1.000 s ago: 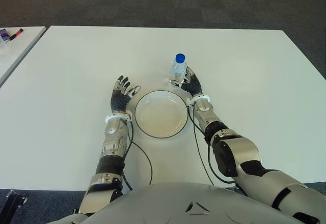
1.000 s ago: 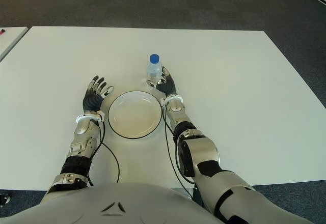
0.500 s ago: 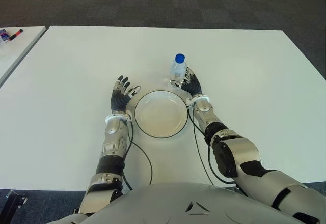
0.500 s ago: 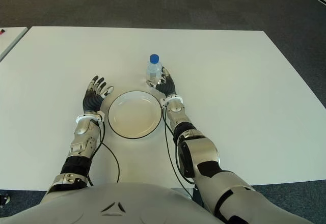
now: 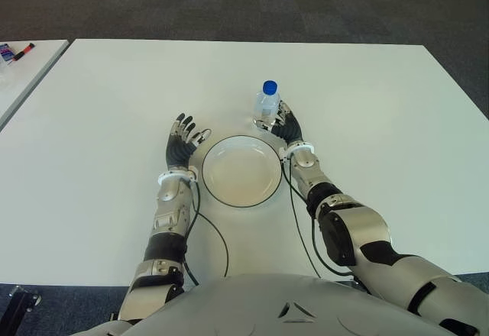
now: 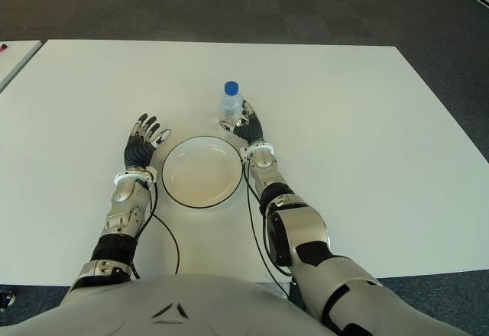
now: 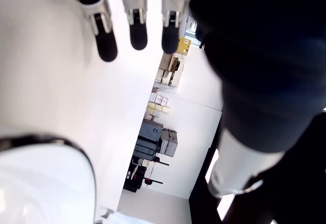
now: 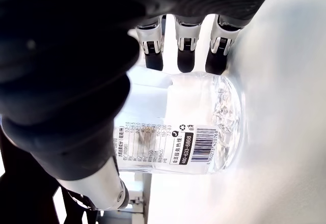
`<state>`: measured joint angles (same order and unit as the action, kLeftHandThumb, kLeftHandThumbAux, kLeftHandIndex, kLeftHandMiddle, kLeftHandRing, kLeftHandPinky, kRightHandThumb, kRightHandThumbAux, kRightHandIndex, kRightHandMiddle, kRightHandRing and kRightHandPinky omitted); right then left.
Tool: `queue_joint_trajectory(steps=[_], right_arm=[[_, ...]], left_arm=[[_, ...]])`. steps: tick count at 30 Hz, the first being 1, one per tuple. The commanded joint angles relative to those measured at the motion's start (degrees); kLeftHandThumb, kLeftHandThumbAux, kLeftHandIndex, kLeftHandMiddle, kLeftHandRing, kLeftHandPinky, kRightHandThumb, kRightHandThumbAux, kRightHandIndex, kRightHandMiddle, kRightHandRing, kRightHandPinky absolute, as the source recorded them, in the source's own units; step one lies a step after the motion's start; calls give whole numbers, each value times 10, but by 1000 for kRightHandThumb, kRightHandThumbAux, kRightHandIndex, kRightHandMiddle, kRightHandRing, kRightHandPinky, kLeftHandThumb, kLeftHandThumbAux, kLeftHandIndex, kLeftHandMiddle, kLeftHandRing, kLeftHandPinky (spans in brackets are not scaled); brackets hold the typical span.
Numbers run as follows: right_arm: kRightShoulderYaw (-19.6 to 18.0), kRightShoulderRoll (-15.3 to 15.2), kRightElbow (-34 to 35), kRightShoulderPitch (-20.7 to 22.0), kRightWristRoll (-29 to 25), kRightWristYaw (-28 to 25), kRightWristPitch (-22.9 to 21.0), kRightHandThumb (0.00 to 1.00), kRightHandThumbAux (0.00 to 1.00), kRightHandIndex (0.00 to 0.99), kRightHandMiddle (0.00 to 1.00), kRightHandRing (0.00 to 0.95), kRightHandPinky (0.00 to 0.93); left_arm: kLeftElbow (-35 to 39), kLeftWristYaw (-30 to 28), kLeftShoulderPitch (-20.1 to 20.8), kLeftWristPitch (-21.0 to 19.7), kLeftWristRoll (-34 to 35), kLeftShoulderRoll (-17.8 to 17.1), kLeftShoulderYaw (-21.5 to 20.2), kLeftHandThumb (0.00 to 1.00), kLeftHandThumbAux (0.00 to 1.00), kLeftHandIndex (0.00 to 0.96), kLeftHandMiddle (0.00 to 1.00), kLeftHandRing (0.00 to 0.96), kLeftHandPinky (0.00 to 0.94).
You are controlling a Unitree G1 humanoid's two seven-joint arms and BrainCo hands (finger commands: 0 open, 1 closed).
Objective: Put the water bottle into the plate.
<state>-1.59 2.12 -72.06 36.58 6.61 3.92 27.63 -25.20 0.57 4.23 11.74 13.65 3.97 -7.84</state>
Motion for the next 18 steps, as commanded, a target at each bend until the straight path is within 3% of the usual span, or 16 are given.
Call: queue_joint_trajectory(steps=[1, 9, 18], right_arm=[[0, 6, -10, 2, 0, -4, -14, 0, 878, 42, 38, 50, 112], [2, 6, -12, 6, 2, -1, -18, 0, 872, 43, 37, 49, 118], [11, 2, -30, 43, 17, 18, -65, 0, 838, 55, 45, 56, 124]], left_arm=[[-11, -3, -4, -13, 2, 21, 2, 0, 894, 98, 125, 108, 132], [-11, -3, -4, -13, 2, 21, 2, 0, 893, 98, 123, 106, 128], [-12, -5, -6, -11, 6, 22, 0, 0, 892, 101, 126, 107, 134]])
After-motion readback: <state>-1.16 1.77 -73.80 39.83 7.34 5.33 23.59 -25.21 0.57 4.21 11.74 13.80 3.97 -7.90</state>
